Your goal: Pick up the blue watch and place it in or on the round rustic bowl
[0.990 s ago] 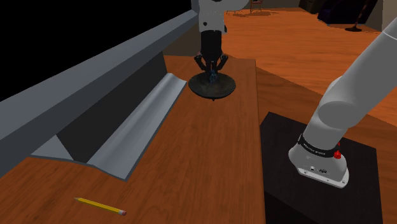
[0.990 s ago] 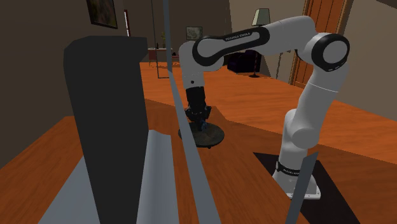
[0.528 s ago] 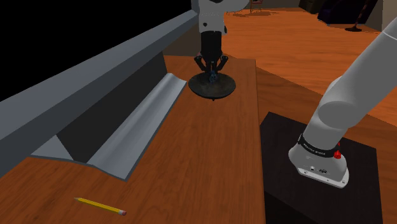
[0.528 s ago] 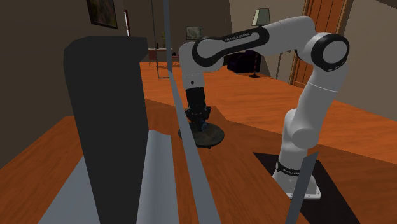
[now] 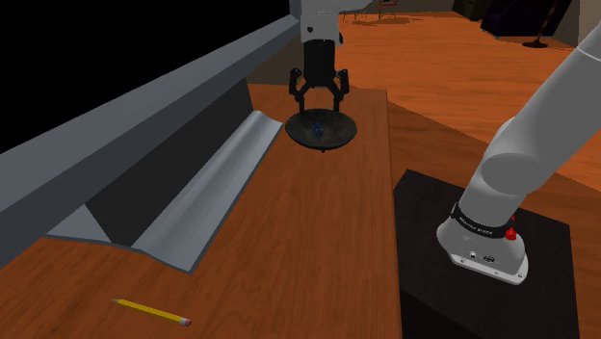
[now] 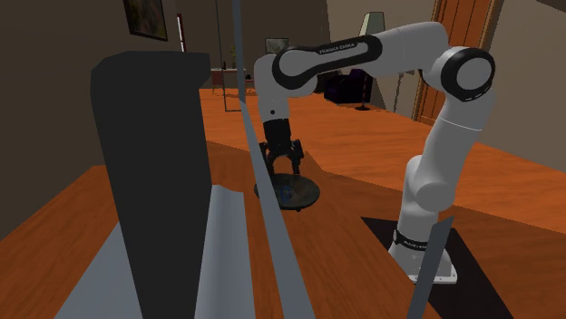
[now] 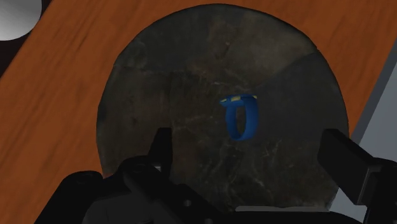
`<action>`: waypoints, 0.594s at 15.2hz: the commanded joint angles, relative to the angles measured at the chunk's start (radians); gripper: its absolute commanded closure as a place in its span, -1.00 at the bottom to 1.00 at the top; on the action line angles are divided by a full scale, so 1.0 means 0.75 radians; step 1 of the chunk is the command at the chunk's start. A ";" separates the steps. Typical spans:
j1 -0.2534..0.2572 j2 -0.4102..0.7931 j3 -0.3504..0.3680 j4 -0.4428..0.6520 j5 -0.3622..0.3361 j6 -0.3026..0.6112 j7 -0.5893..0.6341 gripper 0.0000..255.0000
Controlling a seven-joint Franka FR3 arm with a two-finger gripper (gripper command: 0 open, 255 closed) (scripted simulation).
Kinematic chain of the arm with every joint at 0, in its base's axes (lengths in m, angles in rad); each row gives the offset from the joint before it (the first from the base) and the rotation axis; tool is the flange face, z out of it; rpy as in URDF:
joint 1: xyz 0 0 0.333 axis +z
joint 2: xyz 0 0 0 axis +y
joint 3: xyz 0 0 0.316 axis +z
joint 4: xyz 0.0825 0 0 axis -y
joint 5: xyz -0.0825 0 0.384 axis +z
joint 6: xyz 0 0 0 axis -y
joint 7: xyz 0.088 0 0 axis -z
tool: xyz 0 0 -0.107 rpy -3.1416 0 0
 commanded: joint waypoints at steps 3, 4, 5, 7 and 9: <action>-0.014 0.018 -0.022 0.124 -0.016 -0.111 0.013 -1.00; -0.014 0.018 -0.022 0.124 -0.016 -0.111 0.013 -1.00; -0.014 0.018 -0.022 0.124 -0.016 -0.111 0.013 -1.00; -0.014 0.018 -0.022 0.124 -0.016 -0.111 0.013 -1.00; -0.014 0.018 -0.022 0.124 -0.016 -0.111 0.013 -1.00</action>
